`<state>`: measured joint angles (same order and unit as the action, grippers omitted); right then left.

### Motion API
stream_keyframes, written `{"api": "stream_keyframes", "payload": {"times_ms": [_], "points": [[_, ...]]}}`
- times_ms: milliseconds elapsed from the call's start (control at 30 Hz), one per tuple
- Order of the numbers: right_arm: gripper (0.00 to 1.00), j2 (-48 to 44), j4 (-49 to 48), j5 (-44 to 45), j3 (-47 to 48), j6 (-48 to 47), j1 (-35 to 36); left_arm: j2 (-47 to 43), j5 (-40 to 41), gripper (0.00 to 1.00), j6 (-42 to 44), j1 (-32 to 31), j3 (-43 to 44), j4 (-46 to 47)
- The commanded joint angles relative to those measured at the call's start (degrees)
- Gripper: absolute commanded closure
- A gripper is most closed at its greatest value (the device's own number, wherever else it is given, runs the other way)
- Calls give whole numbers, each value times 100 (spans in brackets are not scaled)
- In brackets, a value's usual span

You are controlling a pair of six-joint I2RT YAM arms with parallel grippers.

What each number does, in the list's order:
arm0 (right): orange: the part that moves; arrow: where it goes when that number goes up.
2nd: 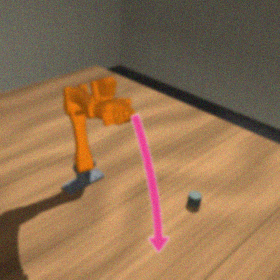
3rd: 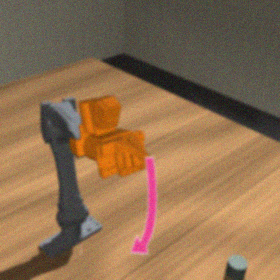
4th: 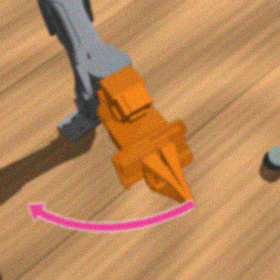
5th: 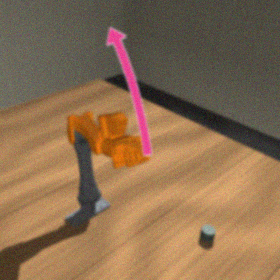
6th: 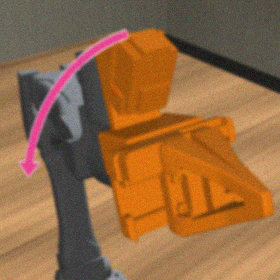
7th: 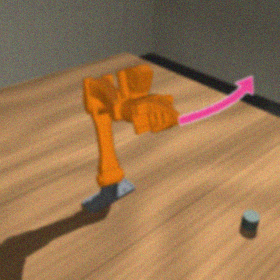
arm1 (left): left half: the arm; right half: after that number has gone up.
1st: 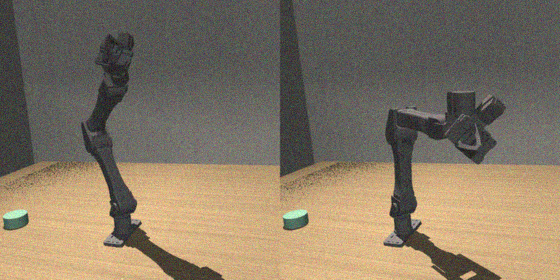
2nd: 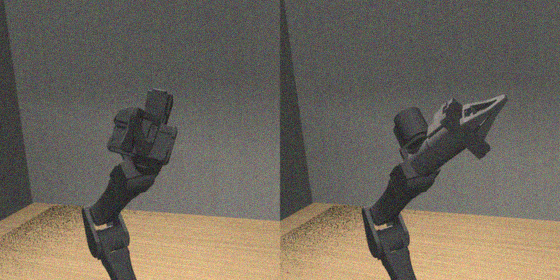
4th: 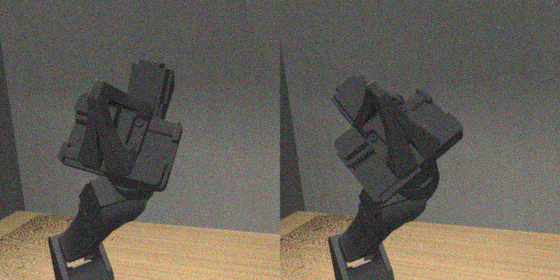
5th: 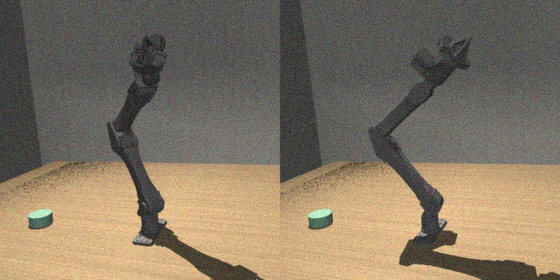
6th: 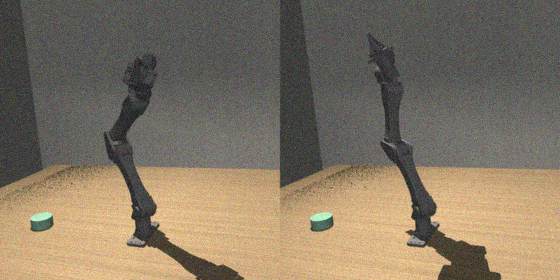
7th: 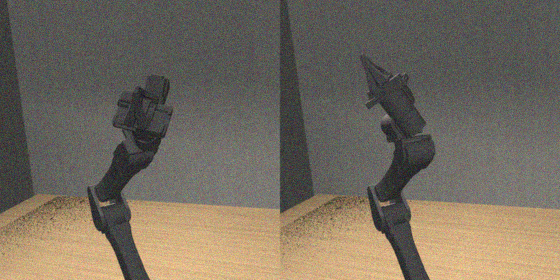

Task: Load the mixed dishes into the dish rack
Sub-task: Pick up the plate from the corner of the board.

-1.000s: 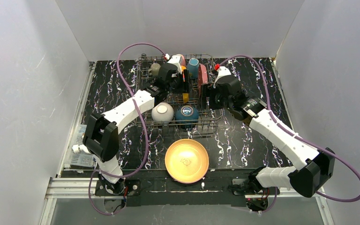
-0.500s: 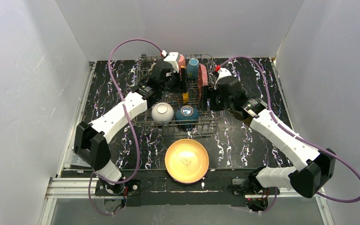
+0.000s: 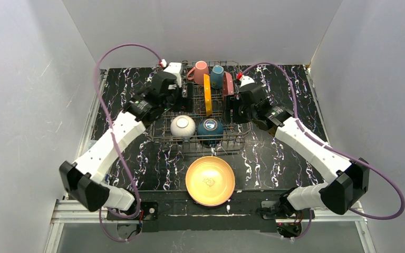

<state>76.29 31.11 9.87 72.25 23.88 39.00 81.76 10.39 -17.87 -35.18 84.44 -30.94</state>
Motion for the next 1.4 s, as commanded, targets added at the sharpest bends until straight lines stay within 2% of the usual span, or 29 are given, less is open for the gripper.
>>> {"api": "stream_keyframes", "payload": {"times_ms": [0, 100, 367, 633, 933, 1100, 1367], "points": [[26, 72, -112, -98, 299, 29, 48, -708, 340, 8, -26, 481, -461, -988], [27, 245, -112, -90, 458, 18, 108, -1038, 120, 2, -162, 999, -825, -1176], [30, 847, -17, 423, 966, -155, 326, -1154, -226, 2, -313, 1920, -1426, -1485], [34, 1410, 82, 801, 1509, -317, 397, -514, -590, 4, -677, 2371, -1792, -1327], [35, 2105, 255, 898, 2422, -482, 397, 15, -796, 29, -914, 2410, -1966, -913], [33, 2601, 336, 1000, 3080, -554, 397, 233, -877, 43, -916, 2410, -2012, -805], [30, 3479, 600, 1378, 4109, -703, 396, 176, -1014, 66, -894, 2412, -2175, -749]]}}
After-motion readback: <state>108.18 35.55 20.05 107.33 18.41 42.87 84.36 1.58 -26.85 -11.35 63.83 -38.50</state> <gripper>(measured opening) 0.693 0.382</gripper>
